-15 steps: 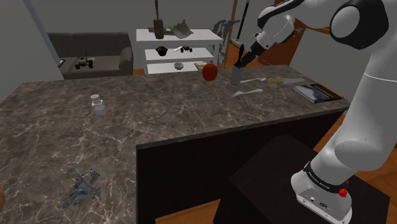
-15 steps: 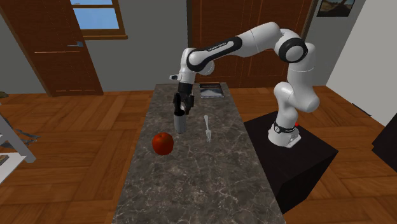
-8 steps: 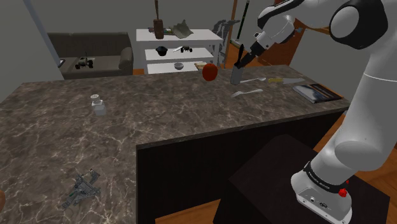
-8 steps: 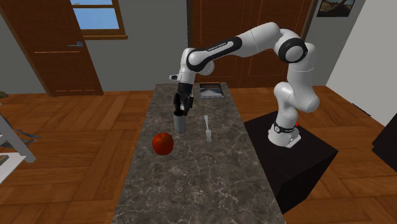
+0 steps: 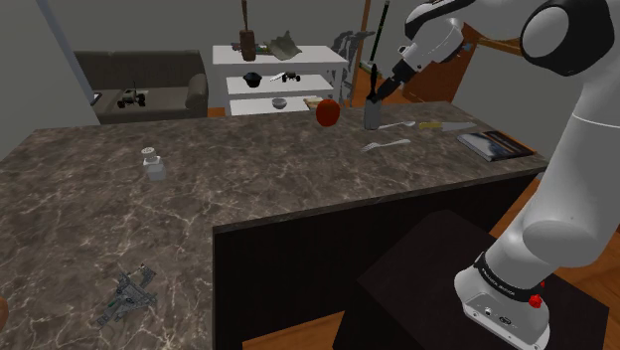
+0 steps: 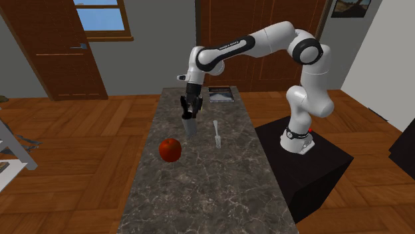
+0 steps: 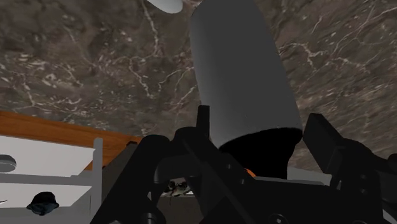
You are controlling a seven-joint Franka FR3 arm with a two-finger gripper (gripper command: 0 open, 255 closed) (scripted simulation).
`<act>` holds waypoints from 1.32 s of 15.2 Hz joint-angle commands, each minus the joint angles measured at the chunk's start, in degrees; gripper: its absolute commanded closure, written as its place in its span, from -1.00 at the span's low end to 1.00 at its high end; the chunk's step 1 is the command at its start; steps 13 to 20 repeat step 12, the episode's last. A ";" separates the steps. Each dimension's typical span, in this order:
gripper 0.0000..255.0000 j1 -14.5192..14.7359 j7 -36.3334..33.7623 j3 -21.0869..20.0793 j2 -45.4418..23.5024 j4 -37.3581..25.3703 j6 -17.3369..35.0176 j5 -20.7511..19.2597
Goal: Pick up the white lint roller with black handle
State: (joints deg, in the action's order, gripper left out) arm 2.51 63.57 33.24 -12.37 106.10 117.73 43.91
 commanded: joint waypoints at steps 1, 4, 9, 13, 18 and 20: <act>1.00 0.00 -1.03 0.21 0.49 -1.05 -1.13 -0.78; 1.00 0.08 -2.44 0.44 1.25 -2.34 -2.58 -1.83; 1.00 0.13 -4.70 0.75 2.27 -4.77 -5.13 -3.34; 1.00 0.13 -5.20 0.82 2.46 -5.38 -5.75 -3.66; 1.00 0.13 -5.20 0.82 2.46 -5.38 -5.75 -3.66; 1.00 0.13 -5.20 0.82 2.46 -5.38 -5.75 -3.66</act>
